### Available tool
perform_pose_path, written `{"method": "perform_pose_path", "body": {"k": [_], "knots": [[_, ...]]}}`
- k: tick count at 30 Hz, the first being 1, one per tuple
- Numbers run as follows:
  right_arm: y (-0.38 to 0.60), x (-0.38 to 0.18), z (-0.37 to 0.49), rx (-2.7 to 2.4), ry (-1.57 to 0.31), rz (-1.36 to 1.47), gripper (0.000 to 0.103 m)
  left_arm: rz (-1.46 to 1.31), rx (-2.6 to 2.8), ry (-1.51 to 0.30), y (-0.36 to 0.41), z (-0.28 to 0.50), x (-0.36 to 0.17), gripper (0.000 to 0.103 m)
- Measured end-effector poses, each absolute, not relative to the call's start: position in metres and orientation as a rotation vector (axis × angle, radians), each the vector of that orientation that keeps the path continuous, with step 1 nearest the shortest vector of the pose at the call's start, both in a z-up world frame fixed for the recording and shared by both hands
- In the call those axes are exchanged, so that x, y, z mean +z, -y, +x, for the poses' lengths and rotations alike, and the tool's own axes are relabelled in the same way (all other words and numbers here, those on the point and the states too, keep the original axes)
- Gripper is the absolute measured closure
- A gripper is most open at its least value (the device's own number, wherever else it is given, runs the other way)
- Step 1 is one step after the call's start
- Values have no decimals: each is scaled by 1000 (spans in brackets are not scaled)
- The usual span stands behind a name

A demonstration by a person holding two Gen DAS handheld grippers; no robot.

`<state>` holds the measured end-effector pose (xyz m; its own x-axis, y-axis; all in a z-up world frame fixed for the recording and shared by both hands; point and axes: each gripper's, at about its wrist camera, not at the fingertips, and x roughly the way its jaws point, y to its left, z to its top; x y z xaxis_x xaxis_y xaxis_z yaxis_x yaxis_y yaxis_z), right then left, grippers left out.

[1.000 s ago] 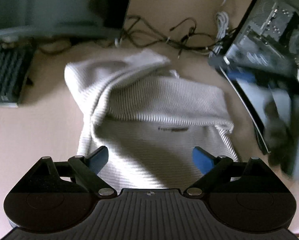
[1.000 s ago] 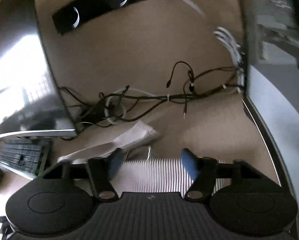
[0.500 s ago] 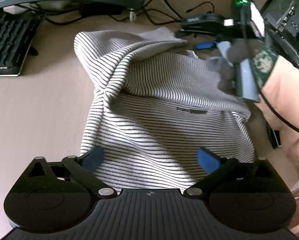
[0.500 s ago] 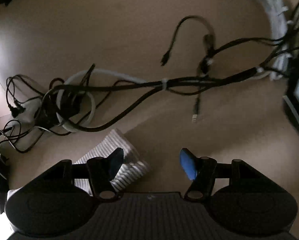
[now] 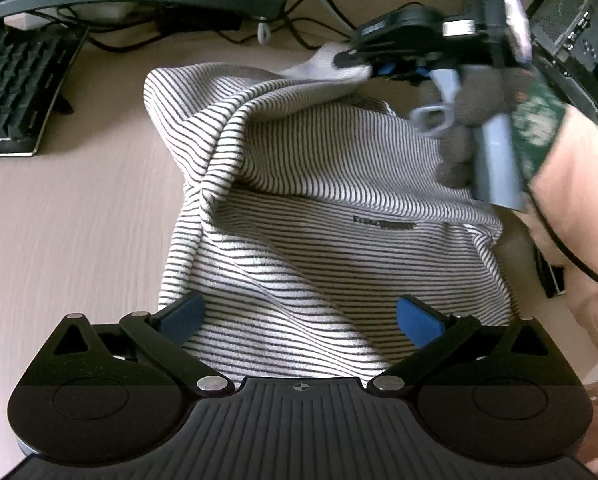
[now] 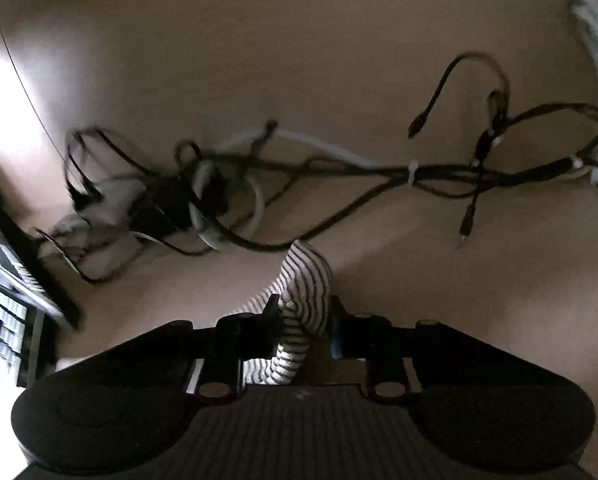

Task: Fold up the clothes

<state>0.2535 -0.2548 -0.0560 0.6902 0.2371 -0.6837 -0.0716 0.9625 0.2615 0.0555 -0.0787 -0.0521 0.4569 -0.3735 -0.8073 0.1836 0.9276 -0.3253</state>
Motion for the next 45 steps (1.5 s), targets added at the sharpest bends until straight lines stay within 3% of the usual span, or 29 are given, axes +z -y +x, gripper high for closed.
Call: {"method": "perform_pose_path", "body": {"k": [8,15,20,24,34,45], "knots": [[296,8,166,120,-592,311,82,-229,-343,-1049,72,59,-48,0],[316,-13,99,-26,-649,323,82,-171,-337,-1031,78,64,-39,0],[326,-54,88,-101,-776,346,78,-104,-337,-999,88,71,-28,0],[331,-44,82,-115,-751,348,67,-55,-338,-969,96,75,-19,0],[330,-16,72,-96,-660,283,67,-25,-360,-939,105,77,-13,0],[313,-52,87,0,-772,239,65,-57,-406,-894,115,126,-22,0]]}}
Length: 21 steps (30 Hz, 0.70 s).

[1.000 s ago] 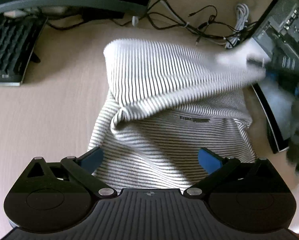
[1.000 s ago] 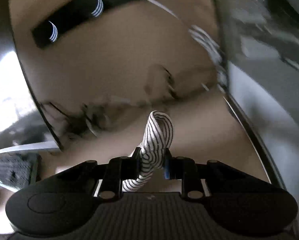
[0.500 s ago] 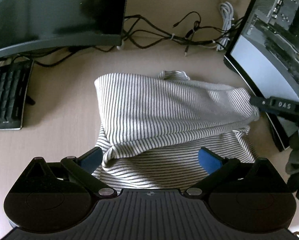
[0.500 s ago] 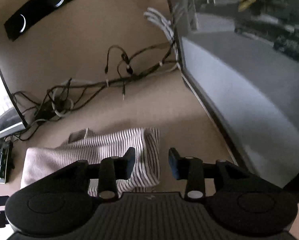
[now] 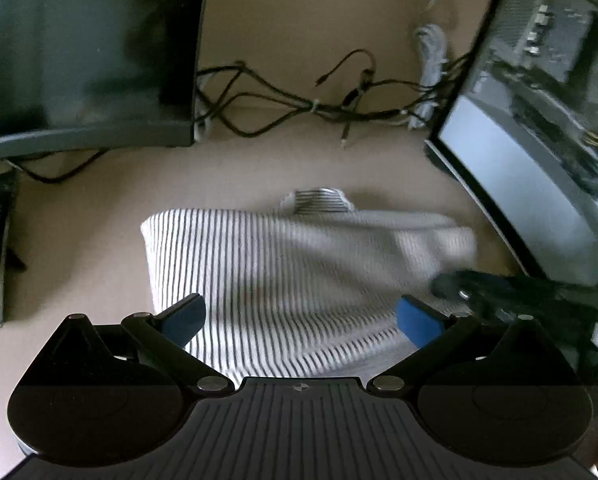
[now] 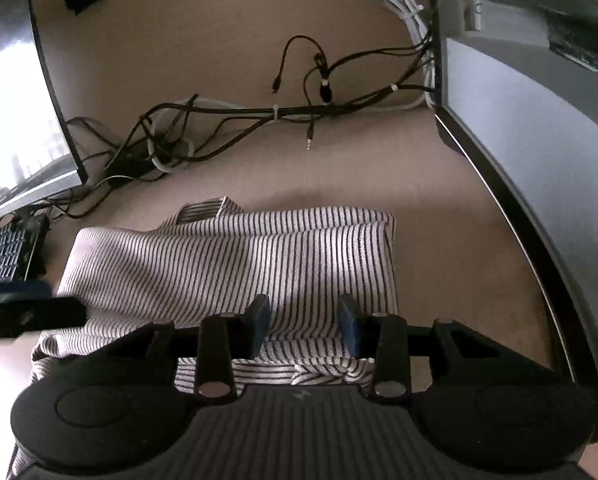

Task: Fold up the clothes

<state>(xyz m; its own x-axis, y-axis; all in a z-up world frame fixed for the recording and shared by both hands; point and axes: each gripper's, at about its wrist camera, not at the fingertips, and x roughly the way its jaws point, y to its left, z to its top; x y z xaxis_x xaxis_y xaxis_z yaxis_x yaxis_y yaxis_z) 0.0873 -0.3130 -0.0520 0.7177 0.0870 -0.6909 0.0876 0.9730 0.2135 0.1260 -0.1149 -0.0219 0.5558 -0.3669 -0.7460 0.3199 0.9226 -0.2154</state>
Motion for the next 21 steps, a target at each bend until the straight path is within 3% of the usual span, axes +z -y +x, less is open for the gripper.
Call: {"method": "perform_pose_path", "body": {"k": [8,11,13,21], "knots": [[319,-55,84,38,-752,251,64,-94,-320,-956,97,156,-52,0],[314,-56,85,53,-746,218,55,-101,-286,-973,91,159,-59,0],[310,-56,88,63,-751,201,43,-119,-282,-970,86,159,-57,0],[304,-56,98,75,-771,149,35,-145,-382,-813,89,138,-11,0]]}}
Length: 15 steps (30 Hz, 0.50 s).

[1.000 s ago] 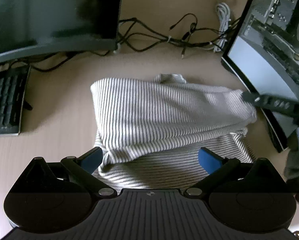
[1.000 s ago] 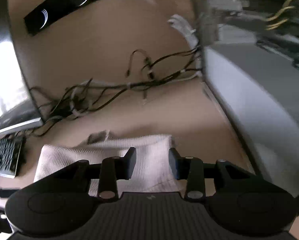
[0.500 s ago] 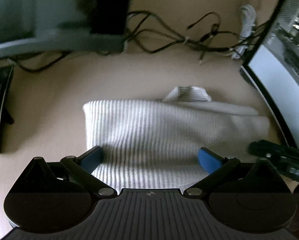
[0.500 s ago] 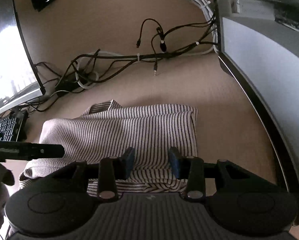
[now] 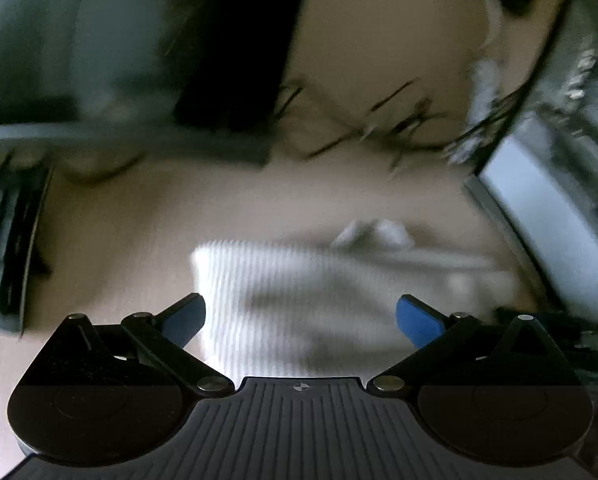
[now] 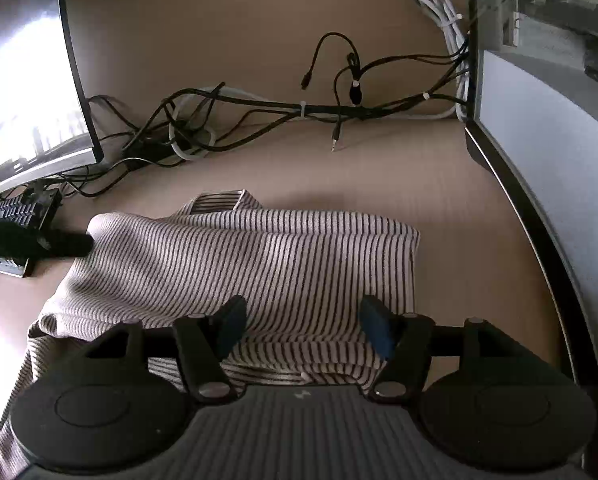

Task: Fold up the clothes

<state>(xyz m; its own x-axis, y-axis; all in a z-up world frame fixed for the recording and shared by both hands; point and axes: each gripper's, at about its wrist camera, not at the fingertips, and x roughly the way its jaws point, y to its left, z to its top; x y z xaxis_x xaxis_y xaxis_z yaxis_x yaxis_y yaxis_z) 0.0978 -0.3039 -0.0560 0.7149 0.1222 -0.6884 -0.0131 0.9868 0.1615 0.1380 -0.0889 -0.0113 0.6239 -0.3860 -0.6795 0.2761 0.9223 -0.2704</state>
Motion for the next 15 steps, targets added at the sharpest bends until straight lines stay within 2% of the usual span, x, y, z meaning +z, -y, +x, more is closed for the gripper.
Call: {"method": "perform_pose_path", "body": {"k": [3,6,8,10,11,15], "knots": [[297,-56,100,83,-776,122,27,-191,-471,-828,96,139,-13,0],[301,-53,100,84,-778,147,27,-187,-450,-911,99,143,-36,0],[305,-46,100,78,-767,163,34,-172,-449,-916,101,142,-41,0],[309,-35,99,65,-742,177,56,-166,-452,-912,102,143,-41,0],[311,-30,99,59,-729,184,59,-170,-452,-912,101,143,-42,0],[311,-23,108,57,-707,156,59,-164,-451,-911,103,144,-42,0]]}}
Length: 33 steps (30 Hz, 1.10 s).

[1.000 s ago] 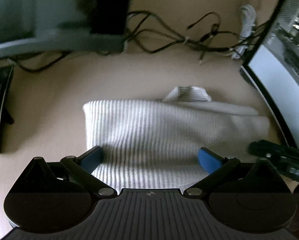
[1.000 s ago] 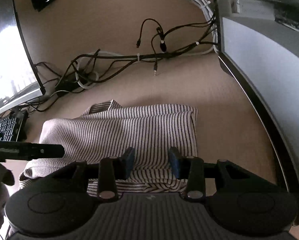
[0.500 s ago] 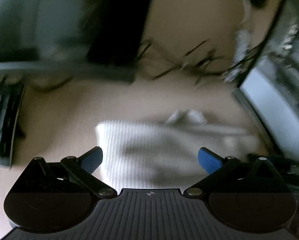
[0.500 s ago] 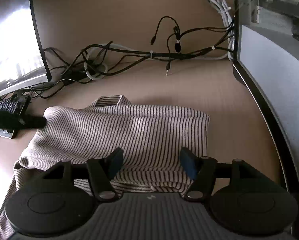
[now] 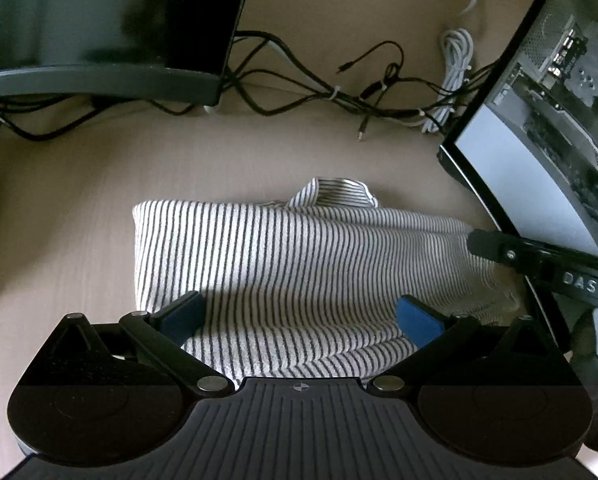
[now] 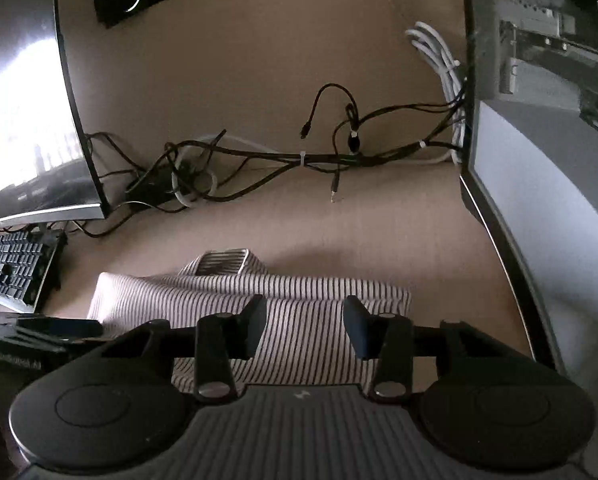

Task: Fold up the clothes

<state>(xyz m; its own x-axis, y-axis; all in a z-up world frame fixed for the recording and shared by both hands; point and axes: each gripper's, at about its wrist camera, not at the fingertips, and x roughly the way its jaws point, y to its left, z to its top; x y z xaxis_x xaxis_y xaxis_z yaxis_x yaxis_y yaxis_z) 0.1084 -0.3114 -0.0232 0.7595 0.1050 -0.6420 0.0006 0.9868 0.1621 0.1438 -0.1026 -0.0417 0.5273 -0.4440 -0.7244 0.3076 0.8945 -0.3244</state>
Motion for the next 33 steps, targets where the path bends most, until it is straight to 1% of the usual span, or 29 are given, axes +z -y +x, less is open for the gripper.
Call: {"method": "perform_pose_path", "body": {"k": [3,6,7,8,10,15,21,23,24,25,29,31,33], "knots": [[317,-52,119,35,-823,192,59,-159,-456,-907,101,141,-42,0],[311,-57,112,48,-786,147,53,-155,-456,-903,101,140,-43,0],[309,-57,112,48,-786,136,48,-149,-452,-902,102,140,-43,0],[307,-57,113,52,-785,138,46,-141,-447,-900,104,140,-43,0],[303,-59,112,57,-775,121,39,-117,-439,-898,108,138,-43,0],[291,-63,108,53,-752,73,31,-84,-446,-881,110,134,-44,0],[301,-56,112,61,-765,118,32,-83,-458,-883,108,134,-44,0],[309,-46,117,61,-762,140,41,-91,-462,-883,106,133,-44,0],[311,-40,123,69,-755,143,48,-95,-462,-882,106,133,-44,0],[314,-35,129,79,-747,145,50,-97,-463,-881,105,133,-44,0],[312,-22,165,120,-733,164,49,-86,-459,-881,108,132,-44,0],[306,-32,185,133,-757,166,44,-82,-462,-883,108,132,-44,0],[302,-44,205,141,-791,175,44,-84,-467,-885,107,133,-44,0]]}}
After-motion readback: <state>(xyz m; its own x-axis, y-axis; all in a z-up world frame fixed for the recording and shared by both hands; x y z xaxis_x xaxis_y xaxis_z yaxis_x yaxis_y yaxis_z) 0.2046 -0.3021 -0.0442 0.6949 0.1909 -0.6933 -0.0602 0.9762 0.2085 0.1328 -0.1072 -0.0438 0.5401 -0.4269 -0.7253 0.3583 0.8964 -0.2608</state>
